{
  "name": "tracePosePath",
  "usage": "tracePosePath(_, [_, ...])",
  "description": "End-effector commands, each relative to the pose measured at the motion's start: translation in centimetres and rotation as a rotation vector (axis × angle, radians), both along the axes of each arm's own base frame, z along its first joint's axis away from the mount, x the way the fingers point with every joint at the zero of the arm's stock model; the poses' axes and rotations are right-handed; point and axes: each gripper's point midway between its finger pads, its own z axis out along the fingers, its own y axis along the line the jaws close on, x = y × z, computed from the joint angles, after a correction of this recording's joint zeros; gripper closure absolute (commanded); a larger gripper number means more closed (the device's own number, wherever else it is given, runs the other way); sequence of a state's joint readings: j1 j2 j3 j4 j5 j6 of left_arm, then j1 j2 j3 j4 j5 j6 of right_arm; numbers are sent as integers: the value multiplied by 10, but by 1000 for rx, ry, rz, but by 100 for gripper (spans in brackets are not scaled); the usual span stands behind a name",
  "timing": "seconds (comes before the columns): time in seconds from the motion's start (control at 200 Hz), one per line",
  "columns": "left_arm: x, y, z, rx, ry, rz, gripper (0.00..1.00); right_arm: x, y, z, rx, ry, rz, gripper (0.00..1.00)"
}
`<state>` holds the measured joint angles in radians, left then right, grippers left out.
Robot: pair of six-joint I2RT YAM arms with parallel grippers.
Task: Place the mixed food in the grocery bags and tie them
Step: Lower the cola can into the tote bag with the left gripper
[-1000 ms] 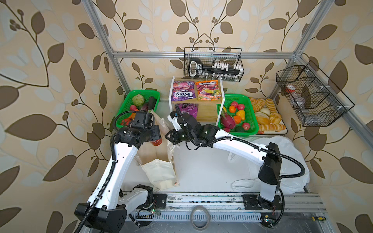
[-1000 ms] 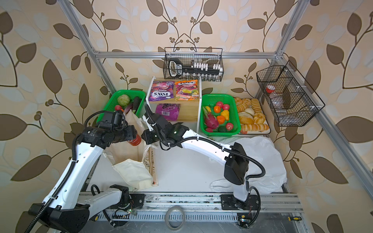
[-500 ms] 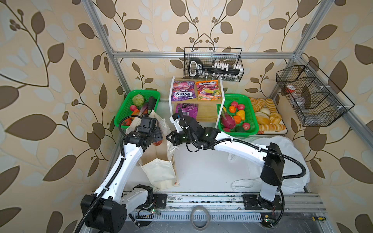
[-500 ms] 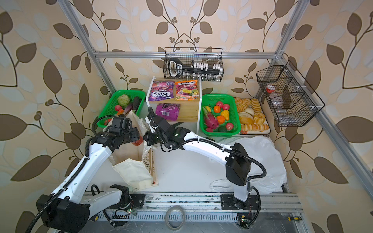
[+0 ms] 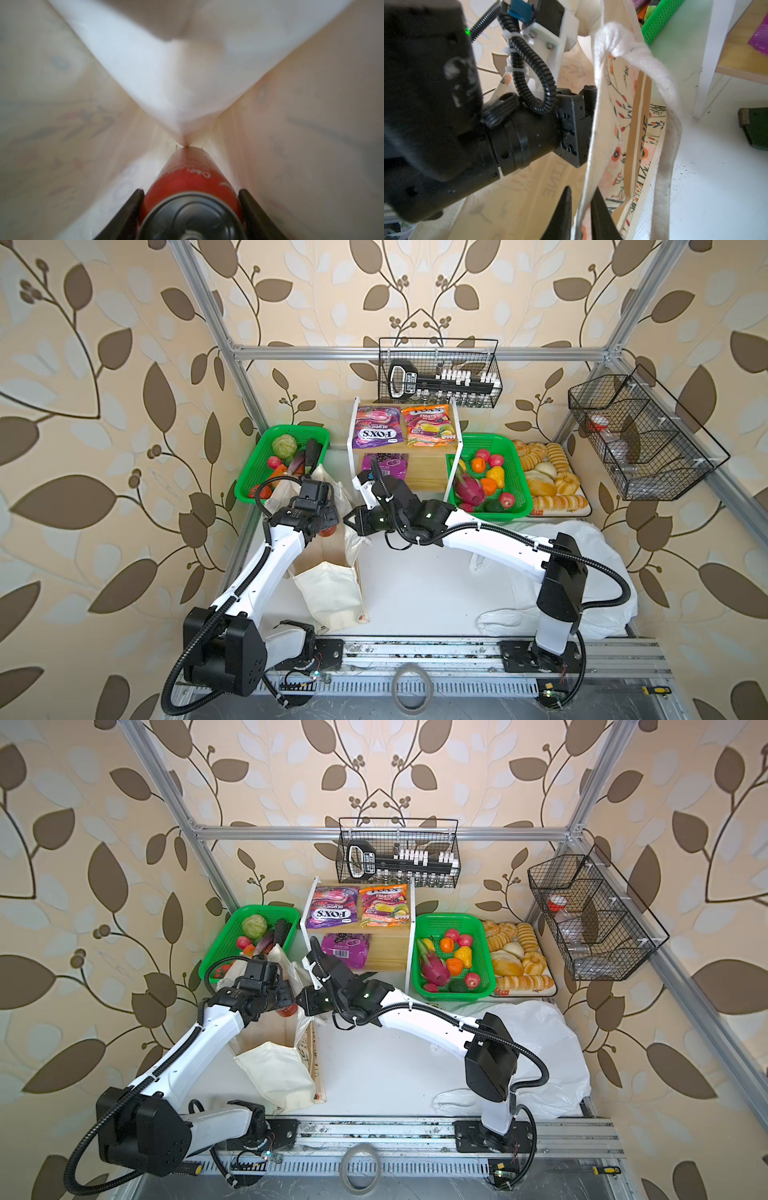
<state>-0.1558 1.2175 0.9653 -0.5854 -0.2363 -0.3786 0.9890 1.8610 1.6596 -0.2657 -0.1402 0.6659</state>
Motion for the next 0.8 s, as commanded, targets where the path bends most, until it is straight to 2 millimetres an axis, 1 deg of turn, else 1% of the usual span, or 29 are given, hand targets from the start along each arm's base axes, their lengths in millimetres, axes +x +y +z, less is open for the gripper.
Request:
tracePosePath(0.0, [5,2,-1,-14,-42,29,100,-4,-5,7,20,6,9,82])
tracePosePath(0.19, [7,8,-18,27,-30,40,100,-4,-5,5,21,14,12,82])
tracePosePath(0.25, [8,10,-21,37,-24,47,100,-3,-6,6,22,13,9,82])
tracePosePath(0.375, [11,8,-25,31,-18,41,100,-3,-6,6,27,13,11,82])
tracePosePath(0.515, [13,10,-25,47,-33,46,100,-3,-7,6,29,14,13,82])
tracePosePath(0.64, [18,15,-13,65,-88,60,100,-4,-8,5,28,18,15,82])
tracePosePath(0.685, [20,13,-10,59,-105,51,100,-5,-8,4,27,16,16,82])
tracePosePath(0.74, [23,9,-11,47,-110,34,100,-4,-10,4,26,15,12,82])
tracePosePath(0.795, [22,8,-18,40,-87,31,99,-4,-11,4,27,16,12,82])
